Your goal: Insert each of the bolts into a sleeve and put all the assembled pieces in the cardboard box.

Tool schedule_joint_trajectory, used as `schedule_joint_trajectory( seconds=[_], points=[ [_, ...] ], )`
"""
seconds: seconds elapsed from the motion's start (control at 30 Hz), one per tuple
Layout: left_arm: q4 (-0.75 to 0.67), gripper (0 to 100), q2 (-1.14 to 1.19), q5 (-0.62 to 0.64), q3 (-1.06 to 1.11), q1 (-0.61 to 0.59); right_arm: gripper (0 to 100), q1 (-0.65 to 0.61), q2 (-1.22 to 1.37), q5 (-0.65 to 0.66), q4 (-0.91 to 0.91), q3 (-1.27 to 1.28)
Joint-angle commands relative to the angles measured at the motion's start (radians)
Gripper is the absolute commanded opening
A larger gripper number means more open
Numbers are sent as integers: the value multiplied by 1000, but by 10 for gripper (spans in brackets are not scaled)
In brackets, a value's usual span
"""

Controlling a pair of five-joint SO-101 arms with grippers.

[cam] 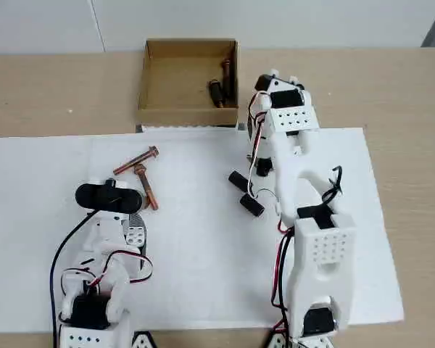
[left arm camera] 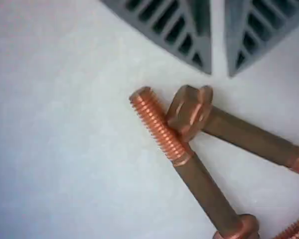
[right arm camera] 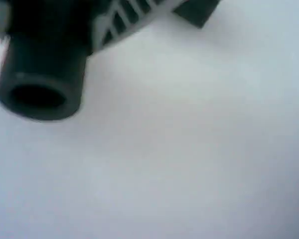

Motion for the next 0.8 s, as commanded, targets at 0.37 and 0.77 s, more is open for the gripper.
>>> schedule_joint_trajectory(
  seconds=[0.37,0.77],
  points=[
    [-5,6,-11,-3,-7,0,2,-53,-504,26,160,-35],
    [123,6,35,-3,-228,-37,3,-130,-1066,57,131,535]
  ],
)
